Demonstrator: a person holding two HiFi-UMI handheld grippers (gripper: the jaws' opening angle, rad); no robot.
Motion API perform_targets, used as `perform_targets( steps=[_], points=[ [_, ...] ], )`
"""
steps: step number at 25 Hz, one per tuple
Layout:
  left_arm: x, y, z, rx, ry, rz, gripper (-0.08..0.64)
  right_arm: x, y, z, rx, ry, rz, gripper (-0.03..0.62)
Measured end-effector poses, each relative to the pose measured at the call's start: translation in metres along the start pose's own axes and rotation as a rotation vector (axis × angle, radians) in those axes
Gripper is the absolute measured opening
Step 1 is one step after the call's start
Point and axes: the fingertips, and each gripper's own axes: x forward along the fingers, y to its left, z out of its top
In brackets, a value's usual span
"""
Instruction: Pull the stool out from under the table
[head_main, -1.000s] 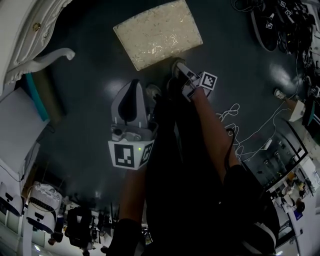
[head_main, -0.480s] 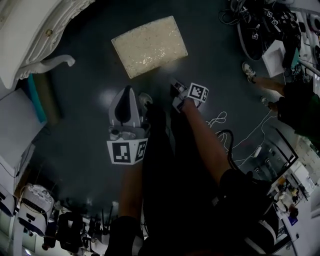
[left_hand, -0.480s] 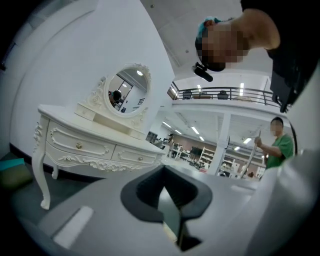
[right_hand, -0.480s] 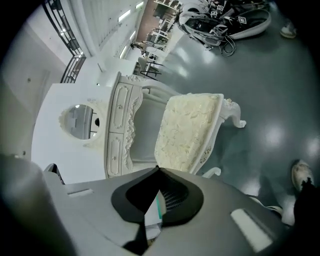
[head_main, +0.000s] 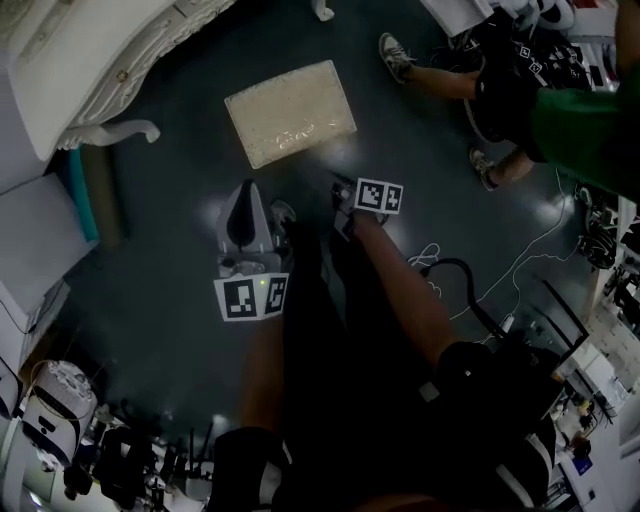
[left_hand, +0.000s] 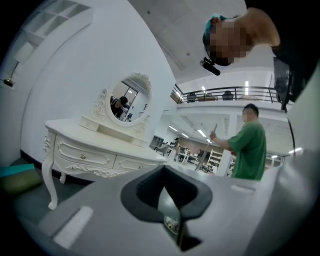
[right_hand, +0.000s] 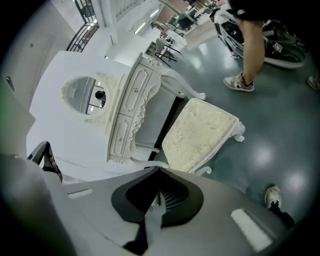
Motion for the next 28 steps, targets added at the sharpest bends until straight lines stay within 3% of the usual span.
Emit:
perform_targets(
  steps=[8, 12, 21, 28],
  points=[
    [-0.021, -0.029, 0.028, 0.020, 0.000, 0.002, 0.008, -0.050, 0.052, 0.021, -0.130, -0.016, -0.078, -0.002],
    [-0.031, -0.034, 0.044, 0.043, 0.005, 0.000, 0.008, -0.075, 0.086, 0.031, -0.272, -0.037, -0.135, -0.002],
    [-0.051, -0.054, 0.083, 0.078, -0.011, -0.005, 0.008, -0.139, 0.182, 0.067, -0.599, -0.180, -0.186, -0.002],
    [-0.064, -0.056, 0.118, 0.090, -0.049, 0.028, 0.009, -0.189, 0.247, 0.093, -0.696, -0.331, -0.182, -0.002]
  ],
)
